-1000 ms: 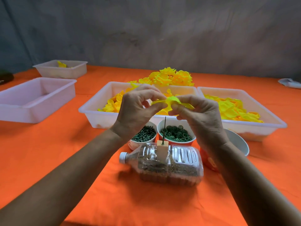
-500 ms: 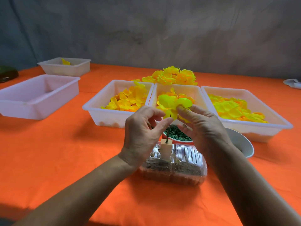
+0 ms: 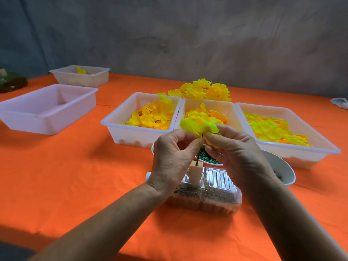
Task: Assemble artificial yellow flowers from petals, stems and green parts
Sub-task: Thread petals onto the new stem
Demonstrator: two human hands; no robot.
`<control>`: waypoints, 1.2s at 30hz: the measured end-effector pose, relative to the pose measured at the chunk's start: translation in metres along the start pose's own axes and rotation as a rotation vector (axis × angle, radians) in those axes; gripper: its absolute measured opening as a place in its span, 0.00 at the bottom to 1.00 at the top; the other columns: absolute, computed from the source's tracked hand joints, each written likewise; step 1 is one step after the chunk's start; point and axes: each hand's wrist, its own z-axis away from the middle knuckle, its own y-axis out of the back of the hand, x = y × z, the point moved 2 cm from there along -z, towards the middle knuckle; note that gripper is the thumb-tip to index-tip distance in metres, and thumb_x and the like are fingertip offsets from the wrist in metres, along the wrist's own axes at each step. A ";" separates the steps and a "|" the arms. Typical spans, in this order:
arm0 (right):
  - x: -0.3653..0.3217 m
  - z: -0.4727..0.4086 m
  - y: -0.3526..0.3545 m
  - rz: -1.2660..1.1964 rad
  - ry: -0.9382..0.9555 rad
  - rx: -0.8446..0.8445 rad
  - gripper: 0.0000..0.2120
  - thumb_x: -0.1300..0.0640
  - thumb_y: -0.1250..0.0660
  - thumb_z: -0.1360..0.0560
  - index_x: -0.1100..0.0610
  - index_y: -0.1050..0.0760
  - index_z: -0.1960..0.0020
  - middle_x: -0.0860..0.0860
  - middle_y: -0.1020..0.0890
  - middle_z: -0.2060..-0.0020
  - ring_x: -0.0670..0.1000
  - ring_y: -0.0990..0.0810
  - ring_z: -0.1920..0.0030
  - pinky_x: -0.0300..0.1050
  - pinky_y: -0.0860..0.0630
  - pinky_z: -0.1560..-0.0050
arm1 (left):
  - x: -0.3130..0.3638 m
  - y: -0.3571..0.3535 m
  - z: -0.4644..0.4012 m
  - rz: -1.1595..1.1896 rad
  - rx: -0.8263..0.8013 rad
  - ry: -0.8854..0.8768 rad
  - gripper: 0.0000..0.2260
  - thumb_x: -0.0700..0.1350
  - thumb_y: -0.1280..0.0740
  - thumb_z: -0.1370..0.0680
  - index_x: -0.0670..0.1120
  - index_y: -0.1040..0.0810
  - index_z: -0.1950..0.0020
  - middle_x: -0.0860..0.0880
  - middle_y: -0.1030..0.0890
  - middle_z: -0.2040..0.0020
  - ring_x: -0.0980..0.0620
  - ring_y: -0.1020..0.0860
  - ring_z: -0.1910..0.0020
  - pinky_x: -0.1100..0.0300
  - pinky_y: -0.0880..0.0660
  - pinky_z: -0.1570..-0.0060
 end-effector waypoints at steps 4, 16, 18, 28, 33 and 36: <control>-0.003 0.002 -0.002 0.072 0.039 -0.017 0.12 0.57 0.27 0.41 0.55 0.17 0.57 0.49 0.16 0.60 0.45 0.19 0.57 0.39 0.25 0.54 | 0.000 0.000 0.001 0.054 -0.013 0.008 0.02 0.41 0.27 0.28 0.48 0.16 0.58 0.49 0.16 0.64 0.56 0.23 0.64 0.61 0.24 0.60; -0.006 0.006 0.000 0.184 0.122 -0.031 0.06 0.57 0.28 0.38 0.51 0.16 0.61 0.47 0.16 0.62 0.45 0.21 0.58 0.41 0.27 0.52 | 0.000 -0.001 -0.001 0.042 -0.010 0.028 0.02 0.39 0.27 0.28 0.43 0.16 0.57 0.48 0.16 0.64 0.57 0.23 0.65 0.62 0.24 0.62; -0.005 0.006 -0.001 0.184 0.141 -0.032 0.05 0.58 0.28 0.38 0.52 0.16 0.62 0.48 0.16 0.64 0.45 0.22 0.58 0.40 0.26 0.53 | 0.000 0.000 -0.002 0.045 -0.008 0.032 0.02 0.39 0.27 0.28 0.42 0.16 0.57 0.50 0.17 0.65 0.59 0.23 0.66 0.64 0.25 0.62; -0.012 0.010 -0.004 0.526 0.509 -0.071 0.10 0.68 0.30 0.30 0.54 0.18 0.59 0.49 0.15 0.62 0.46 0.19 0.60 0.41 0.22 0.56 | 0.001 0.001 -0.002 0.026 -0.025 0.037 0.03 0.40 0.26 0.28 0.47 0.18 0.61 0.54 0.19 0.68 0.60 0.24 0.68 0.64 0.25 0.65; -0.012 0.012 -0.001 0.756 0.689 -0.026 0.15 0.71 0.30 0.30 0.51 0.19 0.56 0.47 0.16 0.60 0.45 0.18 0.57 0.44 0.23 0.54 | -0.002 0.005 0.001 -0.016 0.013 0.051 0.02 0.39 0.26 0.29 0.43 0.17 0.59 0.48 0.18 0.67 0.56 0.23 0.68 0.60 0.23 0.65; -0.013 0.012 -0.001 0.884 0.812 -0.024 0.09 0.69 0.29 0.30 0.56 0.17 0.55 0.50 0.16 0.59 0.48 0.18 0.56 0.43 0.22 0.54 | 0.001 0.012 0.003 -0.134 0.078 -0.067 0.05 0.39 0.25 0.30 0.43 0.19 0.57 0.45 0.19 0.64 0.55 0.25 0.69 0.61 0.25 0.67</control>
